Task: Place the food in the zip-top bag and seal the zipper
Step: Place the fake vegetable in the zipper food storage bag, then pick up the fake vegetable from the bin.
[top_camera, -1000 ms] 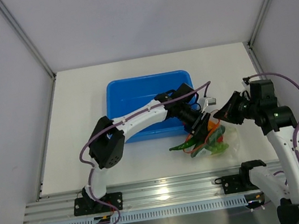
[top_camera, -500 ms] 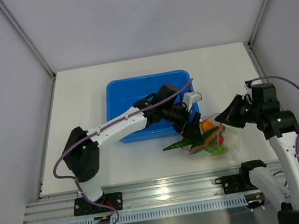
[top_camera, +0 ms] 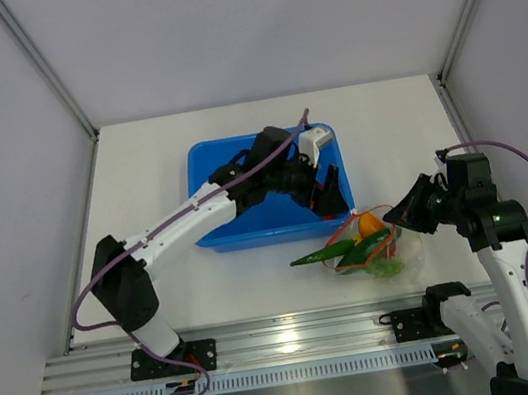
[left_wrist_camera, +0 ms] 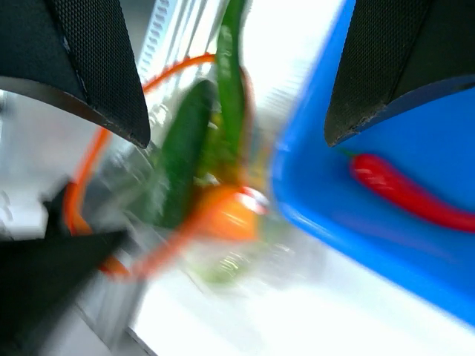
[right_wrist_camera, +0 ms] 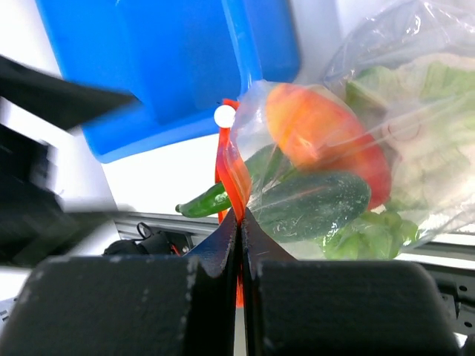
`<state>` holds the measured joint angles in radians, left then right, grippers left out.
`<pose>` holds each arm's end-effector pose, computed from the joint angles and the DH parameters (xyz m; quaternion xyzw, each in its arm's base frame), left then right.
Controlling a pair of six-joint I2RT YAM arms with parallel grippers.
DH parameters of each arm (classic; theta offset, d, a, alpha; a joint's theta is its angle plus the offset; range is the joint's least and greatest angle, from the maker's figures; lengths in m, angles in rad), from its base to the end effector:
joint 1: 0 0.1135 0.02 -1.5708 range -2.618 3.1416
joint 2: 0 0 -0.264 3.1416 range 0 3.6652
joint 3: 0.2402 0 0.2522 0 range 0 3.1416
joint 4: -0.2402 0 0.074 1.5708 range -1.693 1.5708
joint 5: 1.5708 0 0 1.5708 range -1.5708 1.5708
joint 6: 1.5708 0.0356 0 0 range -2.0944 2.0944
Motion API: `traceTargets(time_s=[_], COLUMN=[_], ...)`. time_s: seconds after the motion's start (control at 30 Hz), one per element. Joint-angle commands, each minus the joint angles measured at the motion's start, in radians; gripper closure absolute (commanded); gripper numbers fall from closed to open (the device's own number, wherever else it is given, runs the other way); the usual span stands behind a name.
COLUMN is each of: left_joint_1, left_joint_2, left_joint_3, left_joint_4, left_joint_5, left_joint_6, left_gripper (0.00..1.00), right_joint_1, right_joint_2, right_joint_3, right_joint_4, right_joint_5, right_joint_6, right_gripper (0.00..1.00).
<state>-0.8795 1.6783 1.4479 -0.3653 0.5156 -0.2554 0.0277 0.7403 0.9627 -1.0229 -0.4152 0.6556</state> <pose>0.2335 -0.3097 0.3195 0.3759 0.7764 -0.4334 0.2609 0.1246 0.0178 0.3276 0.2064 0.8864 0.3031 0.2824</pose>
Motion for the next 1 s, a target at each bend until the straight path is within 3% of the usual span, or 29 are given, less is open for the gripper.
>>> traceTargets(time_s=[0.0, 0.1, 0.13, 0.2, 0.37, 0.57, 0.97], left_joint_1=[0.059, 0.080, 0.086, 0.096, 0.125, 0.132, 0.137], left_joint_2=[0.018, 0.131, 0.171, 0.297, 0.471, 0.524, 0.707], left_joint_3=[0.150, 0.293, 0.430, 0.611, 0.799, 0.738, 0.798], left_joint_4=[-0.073, -0.257, -0.311, -0.458, -0.624, -0.624, -0.563], left_joint_5=[-0.209, -0.464, -0.500, -0.561, -0.583, -0.735, -0.600], left_joint_6=[-0.064, -0.131, -0.140, -0.148, -0.258, -0.375, -0.510], left_gripper=[0.00, 0.01, 0.00, 0.01, 0.01, 0.01, 0.00], right_joint_1=[-0.003, -0.003, -0.003, -0.002, 0.000, 0.000, -0.002], right_joint_2=[-0.015, -0.005, -0.002, 0.008, 0.022, 0.028, 0.048], right_joint_3=[-0.004, -0.010, -0.010, -0.010, -0.013, -0.030, -0.068], right_joint_4=[-0.026, -0.016, -0.006, 0.006, 0.009, 0.014, 0.026], right_joint_5=[0.015, 0.018, 0.016, 0.015, 0.019, 0.027, 0.024], right_joint_6=[0.019, 0.035, 0.042, 0.047, 0.055, 0.064, 0.059], right_gripper=[1.00, 1.00, 1.00, 1.00, 1.00, 1.00, 1.00])
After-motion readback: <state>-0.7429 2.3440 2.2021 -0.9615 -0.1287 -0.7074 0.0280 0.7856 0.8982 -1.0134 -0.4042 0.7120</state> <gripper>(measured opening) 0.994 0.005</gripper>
